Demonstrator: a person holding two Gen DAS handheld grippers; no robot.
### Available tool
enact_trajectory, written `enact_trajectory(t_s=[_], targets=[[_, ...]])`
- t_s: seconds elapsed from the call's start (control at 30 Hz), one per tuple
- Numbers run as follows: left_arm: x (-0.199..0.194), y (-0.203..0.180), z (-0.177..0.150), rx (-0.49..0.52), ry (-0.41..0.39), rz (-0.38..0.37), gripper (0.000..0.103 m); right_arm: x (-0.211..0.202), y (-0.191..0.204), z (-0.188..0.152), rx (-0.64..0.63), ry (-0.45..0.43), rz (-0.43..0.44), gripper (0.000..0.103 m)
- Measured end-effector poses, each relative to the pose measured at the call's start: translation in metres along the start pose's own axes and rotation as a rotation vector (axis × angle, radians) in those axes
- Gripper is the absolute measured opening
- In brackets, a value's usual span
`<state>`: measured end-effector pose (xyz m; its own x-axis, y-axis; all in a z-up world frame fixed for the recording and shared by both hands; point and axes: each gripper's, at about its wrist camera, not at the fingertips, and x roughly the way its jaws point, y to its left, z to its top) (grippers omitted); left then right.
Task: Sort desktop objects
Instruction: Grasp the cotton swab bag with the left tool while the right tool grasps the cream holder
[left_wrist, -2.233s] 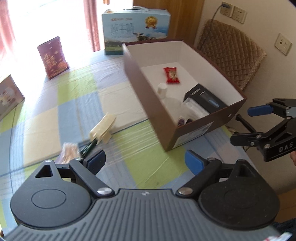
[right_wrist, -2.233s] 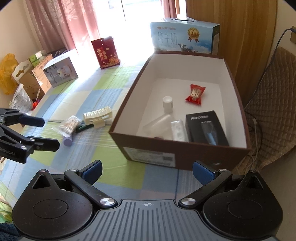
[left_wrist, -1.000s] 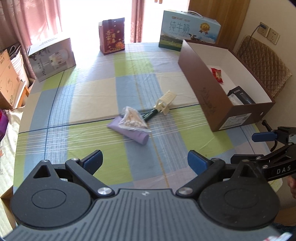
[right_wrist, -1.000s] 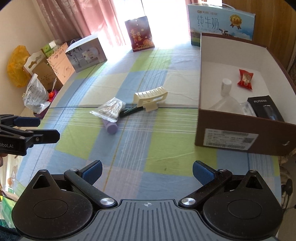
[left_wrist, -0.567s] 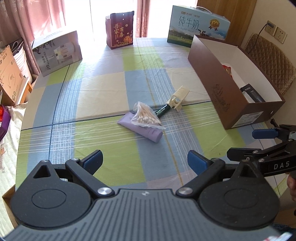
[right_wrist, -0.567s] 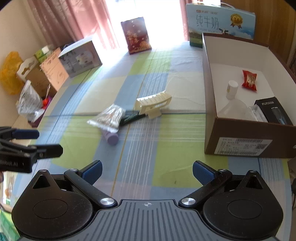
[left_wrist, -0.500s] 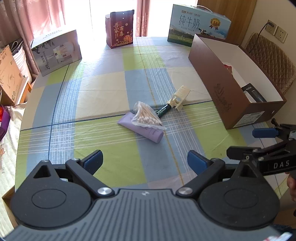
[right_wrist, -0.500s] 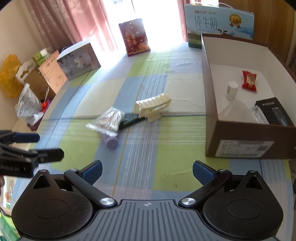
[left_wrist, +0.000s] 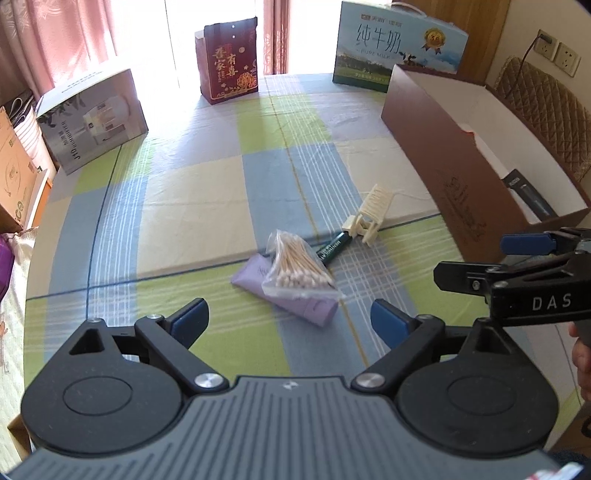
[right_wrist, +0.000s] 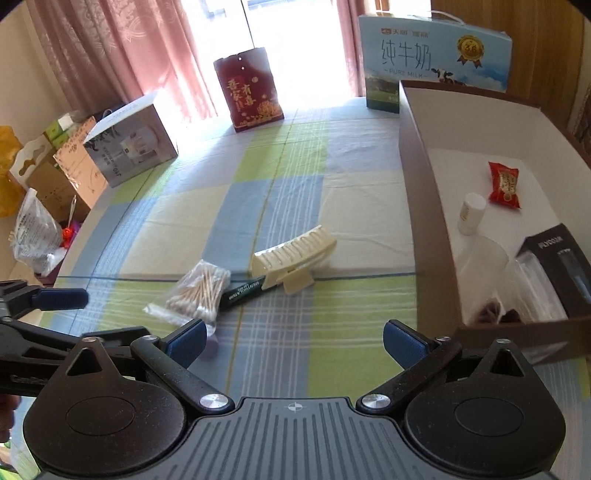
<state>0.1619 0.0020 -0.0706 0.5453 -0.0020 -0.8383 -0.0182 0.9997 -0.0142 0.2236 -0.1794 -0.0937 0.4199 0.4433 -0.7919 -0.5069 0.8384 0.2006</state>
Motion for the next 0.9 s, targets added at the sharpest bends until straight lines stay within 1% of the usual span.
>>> enact_trajectory(t_s=[0.1,0.2,0.57,0.77,0.8,0.83,0.87,0.9], targets=[[0.015,0.001,0.006,0.011,0.020,0.000,0.090,0.010,0.001,0.006,-0.001,0.004,-0.003,0.087],[0.028,0.002,0.010,0.023,0.039,-0.004,0.090,0.019,-0.001,0.012,0.020,0.006,-0.001,0.084],[0.074,-0.002,0.028,0.078,0.084,-0.033,0.090,0.045,-0.005,0.032,0.050,0.032,-0.015,0.083],[0.099,-0.010,0.033,0.123,0.106,-0.026,0.089,0.057,-0.004,0.039,0.055,0.041,-0.021,0.083],[0.103,-0.011,0.033,0.129,0.112,-0.022,0.087,0.059,-0.004,0.041,0.055,0.042,-0.021,0.083],[0.107,-0.011,0.034,0.134,0.116,-0.019,0.082,0.062,-0.004,0.042,0.055,0.044,-0.022,0.083],[0.111,-0.009,0.034,0.136,0.123,-0.014,0.074,0.064,-0.004,0.043,0.056,0.046,-0.022,0.083],[0.115,-0.007,0.035,0.131,0.134,-0.009,0.071,0.066,-0.004,0.044,0.057,0.048,-0.021,0.083]])
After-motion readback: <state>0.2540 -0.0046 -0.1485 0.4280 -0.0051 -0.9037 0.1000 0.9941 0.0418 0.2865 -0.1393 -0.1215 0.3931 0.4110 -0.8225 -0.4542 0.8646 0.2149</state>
